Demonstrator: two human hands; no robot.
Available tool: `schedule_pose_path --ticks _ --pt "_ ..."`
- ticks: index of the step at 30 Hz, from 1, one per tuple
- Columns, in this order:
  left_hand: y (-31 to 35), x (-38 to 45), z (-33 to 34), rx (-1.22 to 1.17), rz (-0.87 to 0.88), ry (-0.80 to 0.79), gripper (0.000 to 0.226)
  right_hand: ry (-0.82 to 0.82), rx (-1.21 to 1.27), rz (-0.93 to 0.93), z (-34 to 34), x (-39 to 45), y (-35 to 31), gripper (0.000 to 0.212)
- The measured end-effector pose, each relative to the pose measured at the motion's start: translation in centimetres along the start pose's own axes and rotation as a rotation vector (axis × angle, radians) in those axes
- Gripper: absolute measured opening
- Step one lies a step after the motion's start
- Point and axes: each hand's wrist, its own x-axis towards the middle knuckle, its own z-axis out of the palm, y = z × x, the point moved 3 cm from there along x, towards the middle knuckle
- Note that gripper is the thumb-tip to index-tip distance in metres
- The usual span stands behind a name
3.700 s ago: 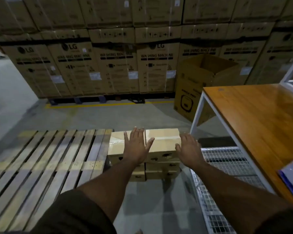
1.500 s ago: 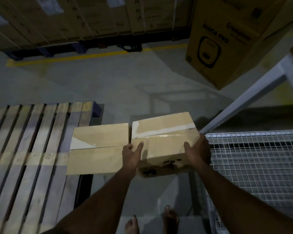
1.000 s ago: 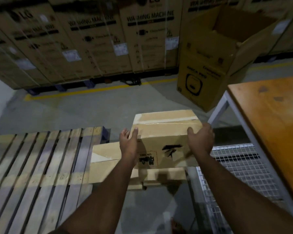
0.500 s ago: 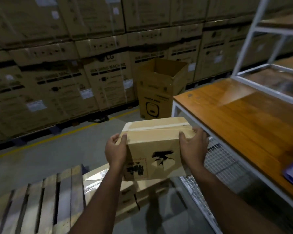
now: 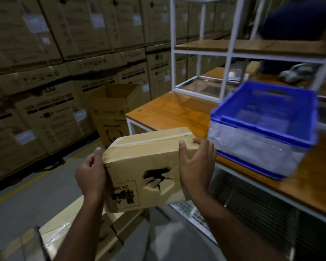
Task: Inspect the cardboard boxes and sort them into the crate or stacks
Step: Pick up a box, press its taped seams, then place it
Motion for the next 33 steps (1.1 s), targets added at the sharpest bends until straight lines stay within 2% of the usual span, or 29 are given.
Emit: schedule_pose_path --ticks 5,14,18,20,23,28,33 --pt "3.5 -7.5 1.3 -0.041 0.078 -0.031 0.032 0.1 0.007 0.025 -9.0 -0.8 2.7 0.042" --pt "8.6 -21.5 4.7 -0.13 0.245 -0.136 0.067 0.36 -0.027 0.132 -25.1 -1.2 9.7 0.037" --pt "10.8 -26.2 6.7 -0.263 0.226 -0.258 0.073 0.499 -0.073 0.184 -32.5 -0.5 12.4 0.034" --pt "11.7 -29.2 7.7 -0.261 0.283 -0.29 0.076 0.533 -0.1 0.232 -35.4 -0.2 13.6 0.035" --pt "12.6 -34.2 9.3 -0.242 0.405 -0.352 0.069 0.629 -0.106 0.31 -39.5 0.1 15.4 0.032" --pt "13.4 -39.2 13.2 -0.397 0.38 -0.499 0.054 0.766 -0.079 0.376 -46.2 0.9 17.5 0.044" --pt "14.8 -42.1 18.2 -0.43 0.379 -0.683 0.047 0.879 -0.116 0.421 -50.0 1.3 19.1 0.032"
